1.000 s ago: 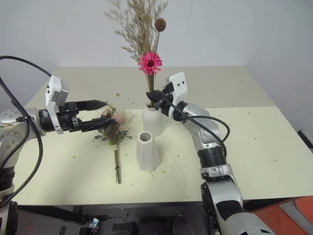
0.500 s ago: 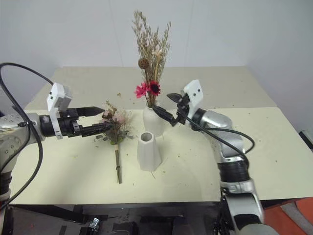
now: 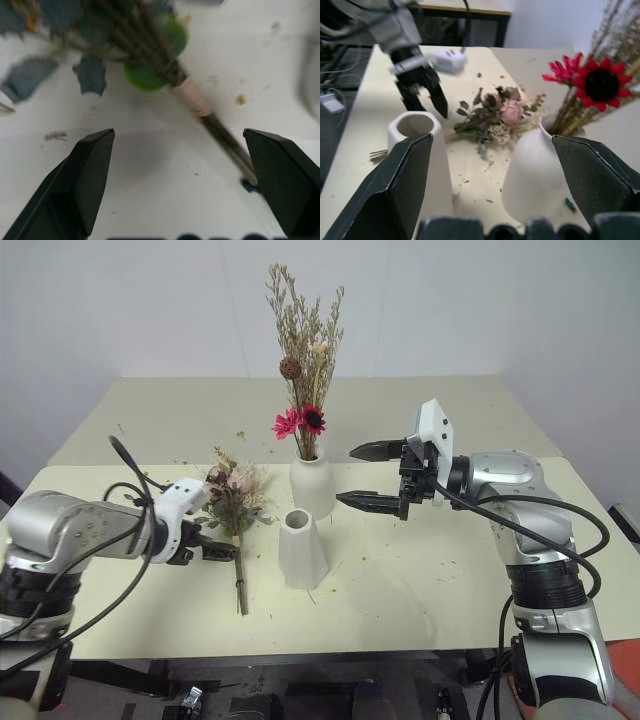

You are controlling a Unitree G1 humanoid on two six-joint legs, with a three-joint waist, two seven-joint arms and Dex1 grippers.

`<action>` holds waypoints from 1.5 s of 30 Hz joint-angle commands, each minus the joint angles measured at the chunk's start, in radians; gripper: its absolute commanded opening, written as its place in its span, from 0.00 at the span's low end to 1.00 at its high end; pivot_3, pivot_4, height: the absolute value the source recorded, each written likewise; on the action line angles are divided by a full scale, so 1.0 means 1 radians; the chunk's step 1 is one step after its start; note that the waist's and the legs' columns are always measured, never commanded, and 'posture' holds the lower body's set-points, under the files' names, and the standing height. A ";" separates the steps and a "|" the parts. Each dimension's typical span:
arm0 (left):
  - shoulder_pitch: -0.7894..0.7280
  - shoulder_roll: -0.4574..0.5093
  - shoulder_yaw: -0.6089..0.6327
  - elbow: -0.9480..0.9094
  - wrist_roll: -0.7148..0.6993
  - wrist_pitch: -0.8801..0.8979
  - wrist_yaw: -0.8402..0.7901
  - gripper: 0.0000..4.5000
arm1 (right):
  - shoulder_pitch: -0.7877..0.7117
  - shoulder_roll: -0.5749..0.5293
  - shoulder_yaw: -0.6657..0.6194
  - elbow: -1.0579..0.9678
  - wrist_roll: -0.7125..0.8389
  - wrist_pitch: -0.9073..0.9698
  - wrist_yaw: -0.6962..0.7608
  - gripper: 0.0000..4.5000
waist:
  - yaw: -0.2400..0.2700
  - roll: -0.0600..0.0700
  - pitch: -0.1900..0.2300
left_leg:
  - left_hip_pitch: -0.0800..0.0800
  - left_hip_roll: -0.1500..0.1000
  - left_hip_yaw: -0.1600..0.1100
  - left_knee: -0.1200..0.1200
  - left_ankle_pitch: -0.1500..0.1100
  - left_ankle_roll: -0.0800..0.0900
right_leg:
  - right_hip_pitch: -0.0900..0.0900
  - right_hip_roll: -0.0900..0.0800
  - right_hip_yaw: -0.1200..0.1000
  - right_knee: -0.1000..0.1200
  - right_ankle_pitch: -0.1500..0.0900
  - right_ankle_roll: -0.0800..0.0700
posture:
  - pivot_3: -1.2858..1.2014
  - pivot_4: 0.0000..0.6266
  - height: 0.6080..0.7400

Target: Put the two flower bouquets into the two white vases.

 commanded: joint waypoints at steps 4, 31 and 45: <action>-0.083 -0.063 -0.059 0.122 0.035 0.005 0.128 0.88 | -0.042 -0.021 -0.017 -0.006 0.056 -0.036 0.136 1.00 | 0.006 0.000 0.000 | 0.001 -0.001 0.000 0.000 0.000 0.000 | 0.001 -0.001 0.000 0.000 0.000 0.000 | 0.52 0.24 1.00; 0.178 -0.046 0.475 -0.343 0.110 -0.656 -0.101 0.03 | -0.007 -0.051 -0.033 0.085 0.055 -0.080 0.227 1.00 | 0.025 -0.001 0.000 | -0.002 -0.001 0.000 0.000 0.001 -0.003 | -0.001 -0.002 -0.001 -0.002 0.005 -0.008 | 0.52 0.24 1.00; 0.087 -0.126 0.409 -0.387 -0.214 -0.728 -0.320 0.03 | 0.080 -0.139 -0.123 0.056 0.141 -0.087 0.313 1.00 | 0.018 -0.001 0.000 | -0.001 -0.001 0.000 0.001 0.001 -0.003 | 0.002 -0.002 -0.001 -0.004 0.003 -0.001 | 0.52 0.24 1.00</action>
